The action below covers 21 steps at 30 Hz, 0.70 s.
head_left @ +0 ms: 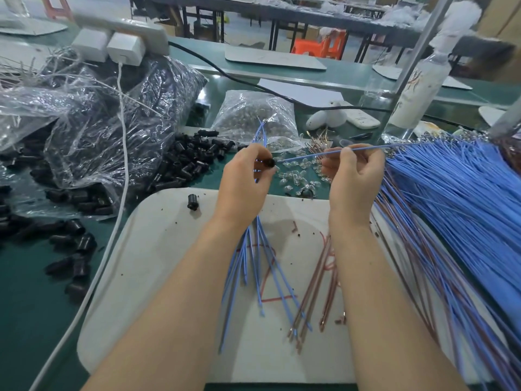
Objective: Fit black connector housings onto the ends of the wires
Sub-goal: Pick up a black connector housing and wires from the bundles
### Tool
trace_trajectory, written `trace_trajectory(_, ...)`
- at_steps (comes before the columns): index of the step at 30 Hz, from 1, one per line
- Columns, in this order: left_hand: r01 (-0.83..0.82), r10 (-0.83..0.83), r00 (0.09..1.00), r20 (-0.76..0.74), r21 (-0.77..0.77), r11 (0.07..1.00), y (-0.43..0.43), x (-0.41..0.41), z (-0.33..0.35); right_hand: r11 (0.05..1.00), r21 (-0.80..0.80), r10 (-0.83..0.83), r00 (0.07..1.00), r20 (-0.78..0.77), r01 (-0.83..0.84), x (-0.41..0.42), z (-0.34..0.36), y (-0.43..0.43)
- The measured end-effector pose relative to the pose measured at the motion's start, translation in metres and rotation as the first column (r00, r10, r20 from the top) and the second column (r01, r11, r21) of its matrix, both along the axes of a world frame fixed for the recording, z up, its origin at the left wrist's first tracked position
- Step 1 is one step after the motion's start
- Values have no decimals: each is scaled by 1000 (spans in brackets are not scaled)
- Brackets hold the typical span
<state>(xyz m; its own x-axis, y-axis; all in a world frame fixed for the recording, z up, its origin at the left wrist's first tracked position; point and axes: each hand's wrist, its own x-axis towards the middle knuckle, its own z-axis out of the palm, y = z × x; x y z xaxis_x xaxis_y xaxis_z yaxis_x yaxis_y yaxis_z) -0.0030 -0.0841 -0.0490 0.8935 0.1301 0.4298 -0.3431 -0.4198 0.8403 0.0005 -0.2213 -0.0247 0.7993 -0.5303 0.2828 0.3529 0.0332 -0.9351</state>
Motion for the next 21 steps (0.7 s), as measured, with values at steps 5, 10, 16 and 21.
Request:
trace_trajectory(5,-37,37,999,-2,49,998,1,0,-2,1000,30,9,999,49,-11,-4,4,3)
trace_trajectory(10,-20,20,1000,3,90,996,0,-1,-1,998,-48,41,996,82,-37,-6,3,7)
trace_trajectory(16,23,-27,999,17,194,981,-3,-3,2,983,-169,83,994,66,-71,-3,0,9)
trace_trajectory(21,21,-40,995,88,205,979,-8,-8,9,963,-139,234,972,-5,-233,-2,-2,12)
